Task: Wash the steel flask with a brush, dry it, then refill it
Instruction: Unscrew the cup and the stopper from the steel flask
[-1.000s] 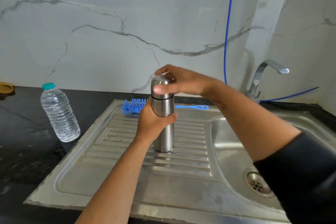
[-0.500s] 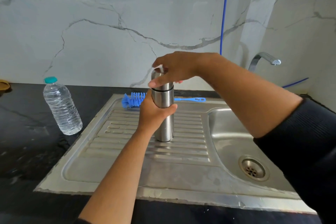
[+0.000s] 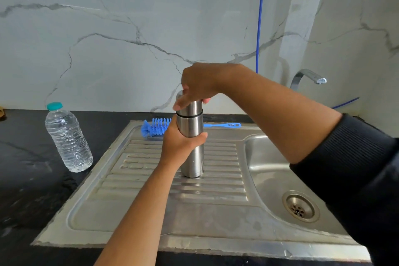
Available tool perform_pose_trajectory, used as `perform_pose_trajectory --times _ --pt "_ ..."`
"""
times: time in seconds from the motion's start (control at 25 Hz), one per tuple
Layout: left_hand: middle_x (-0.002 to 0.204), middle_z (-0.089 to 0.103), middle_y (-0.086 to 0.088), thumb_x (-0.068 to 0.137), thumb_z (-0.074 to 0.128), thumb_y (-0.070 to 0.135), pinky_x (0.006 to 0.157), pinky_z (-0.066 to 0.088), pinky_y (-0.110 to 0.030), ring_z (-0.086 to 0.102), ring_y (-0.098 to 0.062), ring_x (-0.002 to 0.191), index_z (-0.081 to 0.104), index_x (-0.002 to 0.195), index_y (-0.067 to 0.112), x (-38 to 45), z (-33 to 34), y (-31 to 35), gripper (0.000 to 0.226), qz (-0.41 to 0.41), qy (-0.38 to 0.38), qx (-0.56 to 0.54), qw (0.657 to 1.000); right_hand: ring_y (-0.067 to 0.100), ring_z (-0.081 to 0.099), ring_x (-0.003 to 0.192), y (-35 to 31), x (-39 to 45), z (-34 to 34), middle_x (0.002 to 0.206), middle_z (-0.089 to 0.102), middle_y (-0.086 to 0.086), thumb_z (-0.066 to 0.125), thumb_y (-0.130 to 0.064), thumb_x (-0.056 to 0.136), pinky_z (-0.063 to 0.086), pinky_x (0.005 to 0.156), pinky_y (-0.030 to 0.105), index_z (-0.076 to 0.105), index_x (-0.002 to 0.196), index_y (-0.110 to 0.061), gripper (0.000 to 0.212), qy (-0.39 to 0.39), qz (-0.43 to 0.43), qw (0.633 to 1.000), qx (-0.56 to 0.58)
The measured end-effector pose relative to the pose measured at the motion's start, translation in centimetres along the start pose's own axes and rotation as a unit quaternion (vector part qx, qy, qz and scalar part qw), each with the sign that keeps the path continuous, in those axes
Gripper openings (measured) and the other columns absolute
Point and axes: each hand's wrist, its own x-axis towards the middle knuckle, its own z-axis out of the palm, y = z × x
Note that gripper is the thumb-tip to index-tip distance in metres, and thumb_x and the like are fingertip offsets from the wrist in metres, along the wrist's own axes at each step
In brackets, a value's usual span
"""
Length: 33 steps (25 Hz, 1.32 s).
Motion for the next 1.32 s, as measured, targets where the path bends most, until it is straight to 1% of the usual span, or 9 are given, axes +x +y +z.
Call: perform_pose_trajectory --times 0.12,0.24,0.32,0.48,0.56,0.64,0.8,0.96,1.32 --pt "0.098 0.074 0.008 0.071 0.092 0.022 0.077 0.059 -0.028 0.071 -0.004 0.088 0.063 0.113 0.031 0.0 0.0 -0.1 0.052 -0.007 0.000 -0.004 1.000 0.020 0.070 0.098 0.0 0.0 -1.0 0.112 0.069 -0.002 0.071 -0.060 0.086 0.055 0.090 0.036 0.064 0.126 -0.020 0.057 -0.057 -0.045 0.997 0.006" --pt "0.097 0.074 0.008 0.072 0.091 0.021 0.077 0.058 -0.027 0.071 -0.005 0.089 0.063 0.114 0.030 0.0 0.1 -0.1 0.052 -0.008 -0.003 -0.009 1.000 0.018 0.073 0.079 -0.1 -0.4 -0.3 0.084 0.071 0.001 0.060 -0.080 0.080 0.053 0.077 0.033 0.065 0.114 -0.016 0.073 -0.022 0.011 1.000 0.005" --pt "0.097 0.074 0.007 0.071 0.091 0.022 0.077 0.059 -0.029 0.071 -0.007 0.089 0.064 0.113 0.029 0.0 0.1 -0.1 0.051 -0.009 -0.005 -0.008 1.000 0.018 0.073 0.075 0.0 -0.3 0.1 0.079 0.070 0.000 0.066 -0.070 0.083 0.051 0.070 0.030 0.066 0.112 -0.015 0.062 0.005 0.009 1.000 0.000" --pt "0.097 0.074 0.005 0.072 0.091 0.020 0.077 0.059 -0.029 0.072 -0.009 0.088 0.064 0.112 0.028 -0.1 0.1 -0.2 0.049 -0.007 -0.005 -0.009 1.000 0.009 0.063 0.076 -0.5 -0.7 -0.9 0.119 0.062 -0.001 0.069 -0.051 0.091 0.056 0.076 0.032 0.059 0.132 -0.023 0.051 -0.060 -0.025 0.997 0.039" --pt "0.098 0.074 0.006 0.073 0.090 0.020 0.076 0.056 -0.025 0.071 -0.007 0.089 0.063 0.115 0.029 -0.2 0.1 0.0 0.051 -0.009 -0.007 -0.014 1.000 0.014 0.071 0.072 -1.0 -0.6 -0.6 0.102 0.069 0.003 0.062 -0.073 0.085 0.056 0.075 0.033 0.062 0.122 -0.018 0.066 -0.036 0.017 0.999 0.009" --pt "0.098 0.073 0.007 0.073 0.090 0.020 0.073 0.055 -0.023 0.071 -0.006 0.088 0.062 0.115 0.029 -0.2 0.1 0.0 0.051 -0.011 -0.006 -0.011 1.000 0.019 0.074 0.072 -1.1 -0.2 -0.4 0.093 0.070 0.003 0.065 -0.068 0.086 0.057 0.075 0.033 0.063 0.115 -0.016 0.059 -0.006 0.015 1.000 -0.011" --pt "0.098 0.073 0.007 0.073 0.090 0.021 0.074 0.057 -0.025 0.071 -0.006 0.088 0.062 0.115 0.029 -0.2 0.1 0.0 0.051 -0.009 -0.007 -0.008 1.000 0.022 0.067 0.101 -0.9 -0.4 -1.0 0.118 0.063 -0.003 0.072 -0.052 0.086 0.059 0.086 0.039 0.061 0.126 -0.028 0.048 -0.045 -0.045 0.998 0.030" --pt "0.101 0.073 0.007 0.073 0.091 0.022 0.076 0.057 -0.026 0.071 -0.009 0.092 0.061 0.120 0.028 -0.2 0.2 -0.1 0.055 -0.014 -0.006 -0.010 1.000 0.019 0.075 0.075 -0.9 -0.5 0.0 0.080 0.066 -0.002 0.067 -0.077 0.077 0.053 0.073 0.031 0.062 0.118 -0.017 0.073 -0.031 0.016 0.999 -0.016" --pt "0.098 0.073 0.005 0.071 0.091 0.022 0.079 0.061 -0.033 0.071 -0.009 0.089 0.062 0.112 0.027 0.0 0.0 -0.5 0.051 -0.002 -0.014 -0.013 1.000 0.016 0.064 0.105 1.7 -0.6 0.6 0.121 0.059 -0.013 0.080 -0.036 0.083 0.051 0.093 0.035 0.057 0.131 -0.038 0.053 -0.031 -0.098 0.990 0.097"
